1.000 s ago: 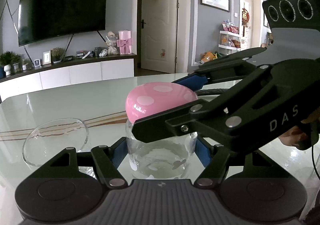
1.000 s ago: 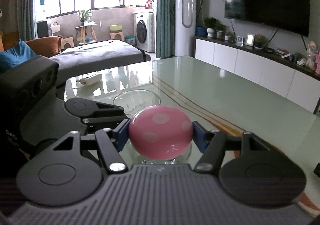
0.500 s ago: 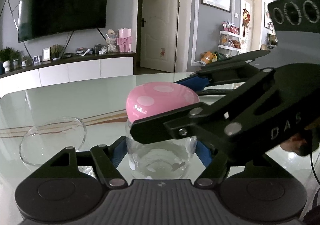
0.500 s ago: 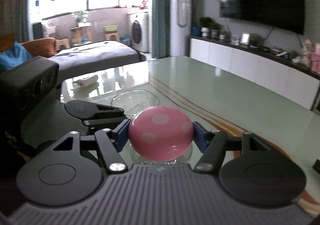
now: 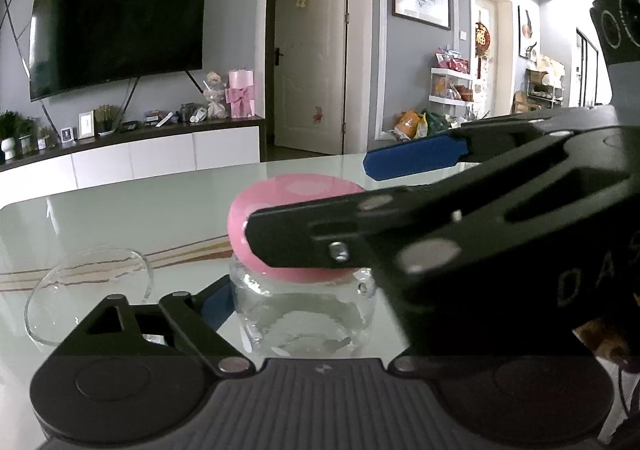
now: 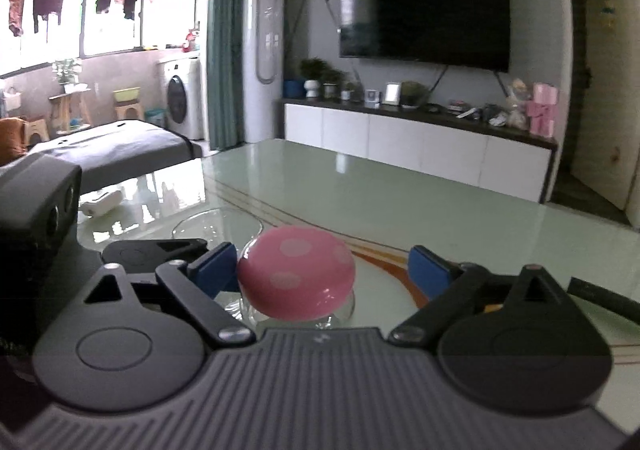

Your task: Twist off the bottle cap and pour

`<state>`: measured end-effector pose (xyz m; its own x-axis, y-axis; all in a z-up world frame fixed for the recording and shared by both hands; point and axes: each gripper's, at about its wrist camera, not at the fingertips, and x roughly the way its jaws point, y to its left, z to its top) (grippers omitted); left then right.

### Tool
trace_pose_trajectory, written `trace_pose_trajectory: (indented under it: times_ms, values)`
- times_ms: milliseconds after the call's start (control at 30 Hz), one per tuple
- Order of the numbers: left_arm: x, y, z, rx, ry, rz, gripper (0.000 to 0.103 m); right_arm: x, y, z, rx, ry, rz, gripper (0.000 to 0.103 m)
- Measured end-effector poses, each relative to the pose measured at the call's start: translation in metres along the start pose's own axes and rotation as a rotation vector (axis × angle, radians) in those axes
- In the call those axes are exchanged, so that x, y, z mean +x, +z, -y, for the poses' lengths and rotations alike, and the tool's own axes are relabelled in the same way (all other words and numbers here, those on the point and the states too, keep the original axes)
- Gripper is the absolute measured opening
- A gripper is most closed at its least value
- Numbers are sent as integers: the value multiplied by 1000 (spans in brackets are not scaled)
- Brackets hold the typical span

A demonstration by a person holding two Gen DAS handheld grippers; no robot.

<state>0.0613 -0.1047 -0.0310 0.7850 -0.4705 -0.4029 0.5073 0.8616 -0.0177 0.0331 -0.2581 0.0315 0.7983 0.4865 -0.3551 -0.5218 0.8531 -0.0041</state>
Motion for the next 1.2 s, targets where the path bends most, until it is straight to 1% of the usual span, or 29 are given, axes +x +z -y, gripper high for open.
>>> trace_pose_trajectory:
  times_ms: [200,267,367,600,800,833,933,1000,1200]
  values:
    - [0,0,-1,-18,-13,3,96,5,-1,-4,21,14,-6,92]
    - [0,-1,-2,-12,-14,9,96,6,0,-6,16,14,-10,80]
    - [-3,-1,-1,-2,-9,24,96,13,7,-16,-4,-3,-24,74]
    - [1,-3,2,25,-1,5,95,17,5,-31,-23,-61,-31,76]
    - [1,-4,3,50,8,9,93,22,1,-29,4,-84,-35,75]
    - [1,-5,4,54,10,11,91,23,0,-28,9,-87,-36,74]
    - [0,-5,6,65,19,18,91,25,-2,-29,24,-98,-36,66]
    - [0,-5,6,66,24,20,89,23,-2,-32,26,-103,-34,66]
    - [-1,-3,3,48,51,24,75,26,-3,-35,18,-123,-37,66]
